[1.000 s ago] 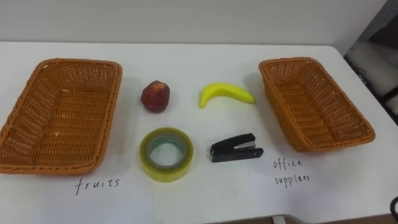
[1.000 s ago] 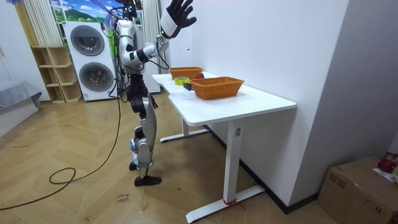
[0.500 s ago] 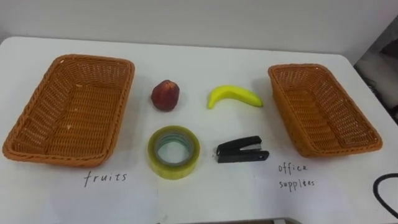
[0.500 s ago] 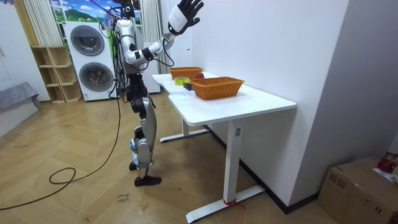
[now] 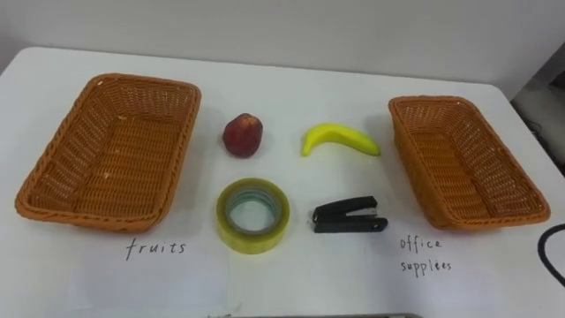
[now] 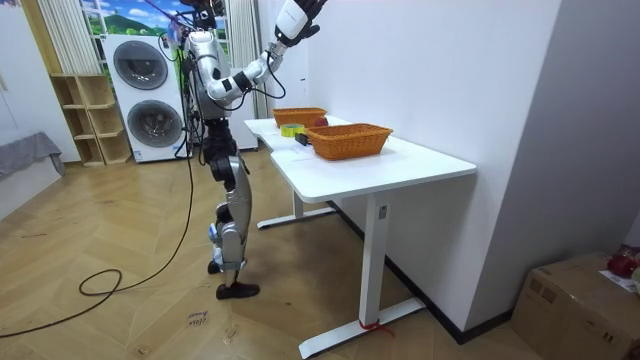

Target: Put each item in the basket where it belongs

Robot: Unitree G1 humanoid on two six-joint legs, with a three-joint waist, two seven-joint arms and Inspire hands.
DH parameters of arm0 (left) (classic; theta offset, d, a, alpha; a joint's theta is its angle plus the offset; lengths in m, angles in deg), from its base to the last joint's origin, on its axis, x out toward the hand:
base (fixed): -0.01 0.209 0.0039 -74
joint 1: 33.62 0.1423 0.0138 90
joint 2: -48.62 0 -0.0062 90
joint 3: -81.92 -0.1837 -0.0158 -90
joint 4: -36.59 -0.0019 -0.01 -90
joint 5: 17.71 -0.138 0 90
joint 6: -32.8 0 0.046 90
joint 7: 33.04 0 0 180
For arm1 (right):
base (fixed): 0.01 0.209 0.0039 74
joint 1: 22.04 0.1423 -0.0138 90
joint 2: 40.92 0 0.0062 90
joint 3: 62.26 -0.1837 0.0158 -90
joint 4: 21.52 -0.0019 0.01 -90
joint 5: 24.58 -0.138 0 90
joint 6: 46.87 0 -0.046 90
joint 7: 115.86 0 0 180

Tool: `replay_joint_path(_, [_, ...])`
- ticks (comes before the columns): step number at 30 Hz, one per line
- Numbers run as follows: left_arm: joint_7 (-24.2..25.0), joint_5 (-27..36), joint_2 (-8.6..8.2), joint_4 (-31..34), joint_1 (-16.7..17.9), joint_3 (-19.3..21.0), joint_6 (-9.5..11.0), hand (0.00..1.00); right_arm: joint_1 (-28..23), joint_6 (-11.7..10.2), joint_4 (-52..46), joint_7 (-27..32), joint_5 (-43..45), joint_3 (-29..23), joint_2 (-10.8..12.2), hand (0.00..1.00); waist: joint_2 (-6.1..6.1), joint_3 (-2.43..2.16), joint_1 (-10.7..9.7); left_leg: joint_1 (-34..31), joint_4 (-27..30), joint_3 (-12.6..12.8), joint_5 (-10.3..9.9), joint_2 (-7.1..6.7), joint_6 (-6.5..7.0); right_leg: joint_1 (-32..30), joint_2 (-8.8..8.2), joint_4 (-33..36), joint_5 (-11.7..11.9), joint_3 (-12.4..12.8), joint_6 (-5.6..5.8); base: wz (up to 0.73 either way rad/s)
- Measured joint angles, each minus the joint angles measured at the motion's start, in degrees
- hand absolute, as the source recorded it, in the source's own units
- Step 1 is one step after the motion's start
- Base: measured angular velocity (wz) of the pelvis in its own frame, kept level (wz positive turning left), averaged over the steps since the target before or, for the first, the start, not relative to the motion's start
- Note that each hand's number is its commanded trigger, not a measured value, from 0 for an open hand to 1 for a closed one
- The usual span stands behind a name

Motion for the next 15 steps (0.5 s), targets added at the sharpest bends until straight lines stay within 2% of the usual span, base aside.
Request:
replay_joint_path(7, [-0.1, -0.4, 0.12, 0.6, 0.1, -0.1, 0.2, 0.00, 0.8, 0.0, 0.0, -3.9, -0.1, 0.9, 0.0, 0.00, 0.42, 0.28, 0.0, 0.0, 0.0, 0.0, 0.0, 0.02, 0.00, 0.0, 0.03, 0.0, 0.0, 0.0, -0.01, 0.00])
replay_joint_path(15, [-0.1, -0.3, 0.23, 1.3, -0.5, -1.2, 0.6, 0.00, 0.8, 0.0, 0.2, -10.5, -0.2, 5.3, 0.0, 0.00, 0.41, 0.27, 0.1, 0.0, -0.2, 0.0, 0.0, 0.05, 0.00, 0.1, 0.05, 0.0, 0.0, -0.1, -0.02, 0.00])
